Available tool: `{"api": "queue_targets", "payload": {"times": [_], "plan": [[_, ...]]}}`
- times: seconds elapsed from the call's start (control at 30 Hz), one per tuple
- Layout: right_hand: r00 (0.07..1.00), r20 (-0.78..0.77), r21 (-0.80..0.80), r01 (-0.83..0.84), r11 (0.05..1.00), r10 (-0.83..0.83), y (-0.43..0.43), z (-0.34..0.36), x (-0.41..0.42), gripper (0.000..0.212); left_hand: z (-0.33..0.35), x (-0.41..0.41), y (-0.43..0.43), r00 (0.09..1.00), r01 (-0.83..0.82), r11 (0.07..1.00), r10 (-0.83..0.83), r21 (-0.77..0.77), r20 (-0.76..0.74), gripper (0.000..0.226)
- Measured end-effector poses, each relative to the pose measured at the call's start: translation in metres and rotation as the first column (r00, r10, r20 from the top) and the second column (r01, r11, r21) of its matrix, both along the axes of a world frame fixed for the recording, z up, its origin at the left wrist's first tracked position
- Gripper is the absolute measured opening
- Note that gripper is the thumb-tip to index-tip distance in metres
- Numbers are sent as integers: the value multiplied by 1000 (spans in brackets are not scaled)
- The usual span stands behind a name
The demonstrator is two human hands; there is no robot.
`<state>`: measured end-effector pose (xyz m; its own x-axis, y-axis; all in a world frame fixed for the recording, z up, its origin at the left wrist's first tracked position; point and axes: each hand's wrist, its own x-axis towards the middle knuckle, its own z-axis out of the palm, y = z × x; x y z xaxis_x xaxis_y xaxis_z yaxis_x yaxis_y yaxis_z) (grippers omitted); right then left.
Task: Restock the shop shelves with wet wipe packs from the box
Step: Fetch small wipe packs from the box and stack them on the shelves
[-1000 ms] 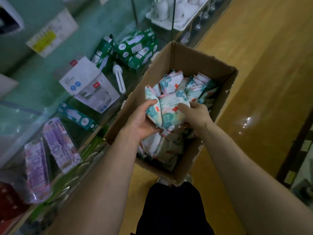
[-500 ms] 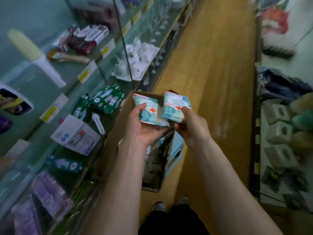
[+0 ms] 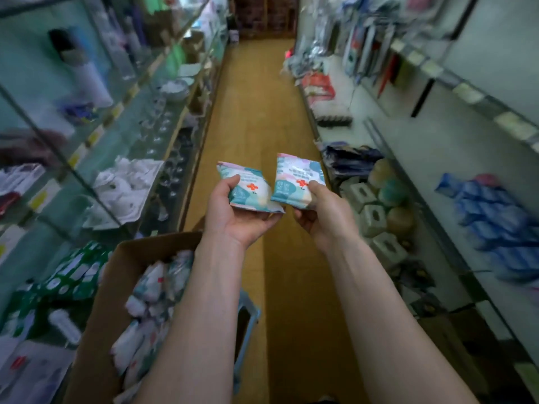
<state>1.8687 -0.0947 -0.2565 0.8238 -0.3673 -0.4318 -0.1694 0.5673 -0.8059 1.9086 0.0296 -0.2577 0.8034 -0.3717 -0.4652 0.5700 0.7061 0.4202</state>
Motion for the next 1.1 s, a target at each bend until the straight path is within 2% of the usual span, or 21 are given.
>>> {"api": "queue_targets", "payload": {"times": [0.07,0.23,0.5,0.77,0.97,1.1], "plan": [[998,45,-15,51,999,-51,-34,11,-2,20,13,3,-38,998,59,998,-59,-13,37,44],[978,133,-28,164,986,-159,-115,34,-14,11,33,3,-127,972,206,976,-197,-67,129,45],[910,170,-72,393,917,-377,-225,54,-56,11,53,-13,-251,889,440,891,-417,-107,190,49],[780,187,-84,619,781,-597,-309,63,-99,12,68,-37,-356,727,684,712,-652,-158,215,52],[642,165,-97,766,635,-749,-355,69,-106,11,76,-36,-421,616,788,593,-755,-166,225,49],[548,164,-106,837,538,-820,-382,73,-106,12,81,-27,-464,505,863,490,-833,-121,227,50]]}}
